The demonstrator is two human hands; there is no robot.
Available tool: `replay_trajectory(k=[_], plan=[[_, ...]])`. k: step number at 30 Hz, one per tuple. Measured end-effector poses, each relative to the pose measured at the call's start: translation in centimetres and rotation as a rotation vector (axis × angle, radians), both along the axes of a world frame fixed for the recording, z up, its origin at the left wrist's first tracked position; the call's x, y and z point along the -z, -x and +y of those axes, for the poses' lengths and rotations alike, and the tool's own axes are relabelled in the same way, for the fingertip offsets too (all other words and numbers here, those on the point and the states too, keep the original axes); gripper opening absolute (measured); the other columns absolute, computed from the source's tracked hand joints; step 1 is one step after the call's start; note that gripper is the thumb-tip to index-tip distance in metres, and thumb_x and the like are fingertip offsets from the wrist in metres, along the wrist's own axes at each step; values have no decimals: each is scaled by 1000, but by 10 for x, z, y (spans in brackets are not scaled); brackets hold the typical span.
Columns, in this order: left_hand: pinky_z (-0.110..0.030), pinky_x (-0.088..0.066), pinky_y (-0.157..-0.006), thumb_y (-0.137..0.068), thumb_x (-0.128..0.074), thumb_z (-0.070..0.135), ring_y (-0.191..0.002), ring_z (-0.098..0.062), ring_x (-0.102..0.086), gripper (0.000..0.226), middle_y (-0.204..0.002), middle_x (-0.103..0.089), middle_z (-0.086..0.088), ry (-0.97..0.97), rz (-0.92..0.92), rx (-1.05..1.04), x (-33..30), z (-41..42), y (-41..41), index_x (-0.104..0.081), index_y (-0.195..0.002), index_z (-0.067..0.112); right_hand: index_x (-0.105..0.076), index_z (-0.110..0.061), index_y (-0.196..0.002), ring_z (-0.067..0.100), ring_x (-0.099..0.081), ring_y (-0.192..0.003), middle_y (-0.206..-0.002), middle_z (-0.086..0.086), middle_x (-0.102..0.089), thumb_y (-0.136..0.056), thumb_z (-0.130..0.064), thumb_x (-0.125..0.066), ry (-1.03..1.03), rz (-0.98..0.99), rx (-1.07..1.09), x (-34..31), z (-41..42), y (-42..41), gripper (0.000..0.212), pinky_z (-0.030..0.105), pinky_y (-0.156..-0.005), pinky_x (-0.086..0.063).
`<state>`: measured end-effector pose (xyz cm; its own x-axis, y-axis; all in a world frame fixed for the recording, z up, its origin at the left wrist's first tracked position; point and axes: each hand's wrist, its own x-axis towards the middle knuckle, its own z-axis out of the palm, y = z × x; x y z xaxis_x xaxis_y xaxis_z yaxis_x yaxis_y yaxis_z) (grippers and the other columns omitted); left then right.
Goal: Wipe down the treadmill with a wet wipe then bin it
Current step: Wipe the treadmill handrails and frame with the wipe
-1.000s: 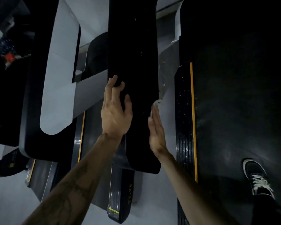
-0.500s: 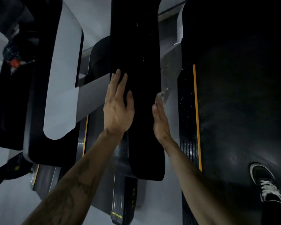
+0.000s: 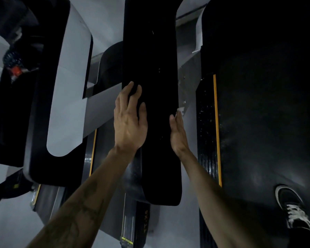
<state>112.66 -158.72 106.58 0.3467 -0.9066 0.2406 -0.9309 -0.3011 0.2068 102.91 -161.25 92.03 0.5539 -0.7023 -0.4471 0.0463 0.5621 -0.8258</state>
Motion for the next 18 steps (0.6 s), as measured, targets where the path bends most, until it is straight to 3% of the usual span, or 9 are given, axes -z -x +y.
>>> replay_trajectory(k=[3,6,9,14,18], plan=[[-42,-38,-112,-107,-45,22,-134,-27,-44,41,-155,-43,-8,9,-30,-11,-1,-3,0,-54,-144,9,-4,-28,-165,-1,-6,-154,-171,-14,-4,-109,-50,-33,4,-52,50,-7,-14,-7,67,31,-129,-6],[-39,-39,-107,-106,-47,20,-129,-27,-47,36,-150,-46,-8,27,-57,-8,-1,-5,-2,-56,-139,8,-9,-27,-165,-5,-2,-154,-171,-17,-3,-112,-40,-36,173,-114,70,-13,19,5,61,30,-128,-5],[-40,-40,-105,-106,-46,19,-126,-27,-48,34,-147,-48,-9,39,-52,-5,-1,-7,-2,-57,-137,8,-12,-22,-165,4,1,-157,-172,-13,-2,-113,-29,-35,340,-112,61,2,52,16,57,37,-128,-4],[-40,-35,-115,-110,-37,25,-141,-25,-42,45,-161,-38,-7,6,-22,-8,0,-8,-5,-47,-152,13,1,-29,-164,-13,7,-147,-170,-17,7,-110,-50,-26,97,-15,-14,-3,-5,-3,64,37,-130,1],[-44,-23,-126,-111,-34,23,-157,-22,-19,48,-170,-24,-5,-25,60,1,0,-10,-7,-38,-158,14,0,-30,-164,-10,8,-151,-170,-19,7,-109,-52,-30,160,-75,10,-25,-22,-12,66,33,-129,3]])
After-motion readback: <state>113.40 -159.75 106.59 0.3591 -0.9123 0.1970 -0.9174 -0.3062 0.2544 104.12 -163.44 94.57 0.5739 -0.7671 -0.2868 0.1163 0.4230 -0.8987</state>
